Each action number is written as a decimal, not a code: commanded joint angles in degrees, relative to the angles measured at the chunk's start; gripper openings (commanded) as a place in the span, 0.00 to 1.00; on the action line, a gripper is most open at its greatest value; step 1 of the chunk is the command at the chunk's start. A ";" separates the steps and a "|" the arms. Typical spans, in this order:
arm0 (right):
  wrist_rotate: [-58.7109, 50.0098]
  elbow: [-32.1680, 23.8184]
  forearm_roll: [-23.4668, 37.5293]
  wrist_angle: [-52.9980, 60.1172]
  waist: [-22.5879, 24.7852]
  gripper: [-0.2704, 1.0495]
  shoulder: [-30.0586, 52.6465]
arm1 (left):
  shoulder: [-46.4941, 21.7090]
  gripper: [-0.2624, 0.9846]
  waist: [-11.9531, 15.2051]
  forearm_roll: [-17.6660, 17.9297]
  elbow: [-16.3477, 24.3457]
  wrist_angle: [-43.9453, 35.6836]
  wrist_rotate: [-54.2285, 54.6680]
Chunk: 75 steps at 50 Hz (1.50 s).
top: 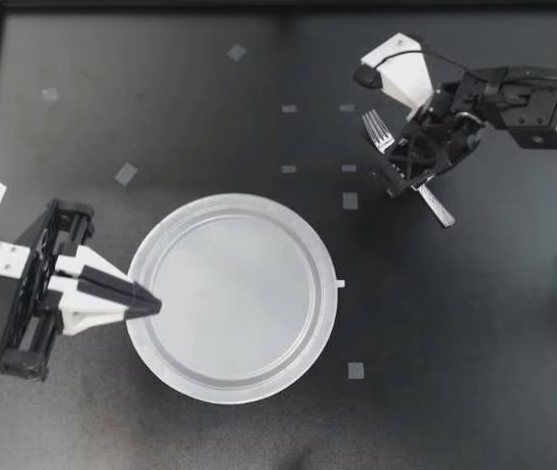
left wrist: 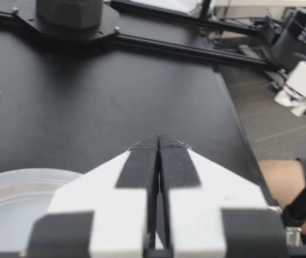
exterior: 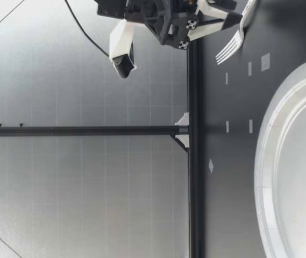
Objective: Pick up the fork and place it on the plate.
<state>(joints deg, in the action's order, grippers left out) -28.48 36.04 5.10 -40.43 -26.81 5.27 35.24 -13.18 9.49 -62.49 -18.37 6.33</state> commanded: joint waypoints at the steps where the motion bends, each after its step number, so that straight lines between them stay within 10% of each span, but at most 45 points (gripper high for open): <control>1: -0.26 -1.23 0.26 1.14 -1.05 0.56 -0.35 | 0.09 0.18 -1.58 0.00 0.79 -0.79 0.00; 42: -1.23 -2.46 -1.05 1.23 -1.05 0.54 4.22 | -0.18 0.18 -3.43 -0.09 -0.97 -1.76 3.08; 62: -0.79 -3.16 -1.05 1.67 -1.05 0.17 2.81 | -0.18 0.18 -3.60 -0.09 -2.02 -1.67 3.52; 75: 1.85 -8.88 -1.14 -3.34 -0.97 0.14 -6.42 | -0.18 0.18 -2.99 -0.09 -2.37 -4.22 3.08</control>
<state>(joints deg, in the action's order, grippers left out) -28.65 32.70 4.04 -40.69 -27.51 7.38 34.80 -16.61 9.58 -65.21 -20.04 9.76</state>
